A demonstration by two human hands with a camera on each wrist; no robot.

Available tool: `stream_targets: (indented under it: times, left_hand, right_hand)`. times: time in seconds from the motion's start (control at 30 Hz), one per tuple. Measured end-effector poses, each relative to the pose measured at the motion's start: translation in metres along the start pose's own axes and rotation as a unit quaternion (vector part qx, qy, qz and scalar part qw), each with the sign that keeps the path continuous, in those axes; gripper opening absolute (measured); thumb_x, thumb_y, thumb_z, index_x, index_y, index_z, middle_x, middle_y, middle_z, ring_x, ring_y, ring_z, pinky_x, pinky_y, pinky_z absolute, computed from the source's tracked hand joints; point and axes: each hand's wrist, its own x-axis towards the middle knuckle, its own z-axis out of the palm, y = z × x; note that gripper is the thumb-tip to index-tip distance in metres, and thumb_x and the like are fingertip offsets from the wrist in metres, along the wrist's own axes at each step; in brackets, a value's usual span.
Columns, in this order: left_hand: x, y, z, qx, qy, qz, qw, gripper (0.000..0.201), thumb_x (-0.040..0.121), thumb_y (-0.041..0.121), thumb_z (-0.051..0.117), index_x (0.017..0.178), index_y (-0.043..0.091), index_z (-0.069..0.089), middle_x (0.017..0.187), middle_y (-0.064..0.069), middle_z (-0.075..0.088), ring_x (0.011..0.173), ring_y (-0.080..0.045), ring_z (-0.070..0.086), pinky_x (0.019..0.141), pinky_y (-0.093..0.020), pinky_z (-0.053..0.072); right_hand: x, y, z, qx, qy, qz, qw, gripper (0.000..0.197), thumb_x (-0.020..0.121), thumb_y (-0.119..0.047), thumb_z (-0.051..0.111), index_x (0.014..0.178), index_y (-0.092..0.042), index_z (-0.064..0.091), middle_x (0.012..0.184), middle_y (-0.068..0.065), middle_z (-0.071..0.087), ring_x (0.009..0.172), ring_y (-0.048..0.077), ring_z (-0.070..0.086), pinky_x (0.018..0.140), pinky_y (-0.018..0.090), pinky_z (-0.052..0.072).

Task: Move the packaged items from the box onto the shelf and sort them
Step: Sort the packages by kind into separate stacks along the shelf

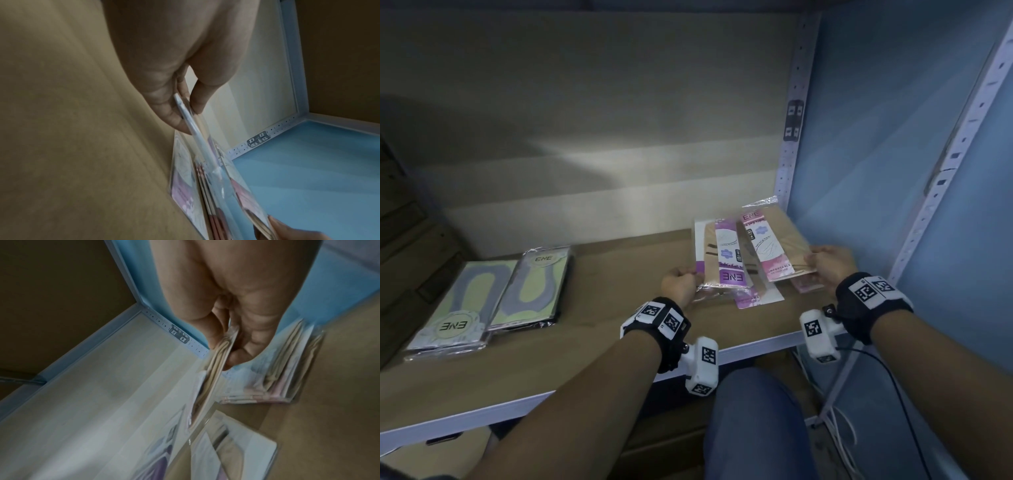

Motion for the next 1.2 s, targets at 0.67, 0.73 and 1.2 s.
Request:
stream_targets:
  times: [0.67,0.73,1.2]
  left_hand:
    - [0.021,-0.002,0.015,0.138,0.015,0.027,0.990,0.016,0.082,0.009,0.066,0.095,0.015,0.061,0.106,-0.013,0.069,0.096,-0.029,0.066,0.092,-0.044,0.053]
    - [0.020,-0.001,0.013,0.142,0.017,0.032,0.989,0.015,0.081,0.009,0.067,0.093,0.015,0.061,0.105,-0.013,0.069,0.098,-0.030,0.066,0.093,-0.045,0.052]
    - [0.006,0.009,0.004,0.044,0.012,0.034,0.998,0.019,0.081,0.001,0.064,0.100,0.006,0.061,0.105,-0.018,0.070,0.101,-0.035,0.066,0.093,-0.049,0.052]
  right_hand:
    - [0.045,0.015,-0.040,-0.234,0.099,-0.024,0.967,0.035,0.086,0.001,0.050,0.119,0.000,0.063,0.124,0.019,0.062,0.115,0.035,0.057,0.098,0.032,0.043]
    - [0.044,0.016,-0.038,-0.250,0.094,-0.027,0.963,0.034,0.086,0.001,0.049,0.116,0.000,0.064,0.120,0.019,0.064,0.112,0.035,0.058,0.095,0.032,0.044]
    - [-0.012,-0.009,0.021,-0.179,-0.009,-0.172,0.969,0.027,0.089,-0.019,0.059,0.114,-0.010,0.065,0.115,0.008,0.067,0.104,0.025,0.062,0.096,0.037,0.048]
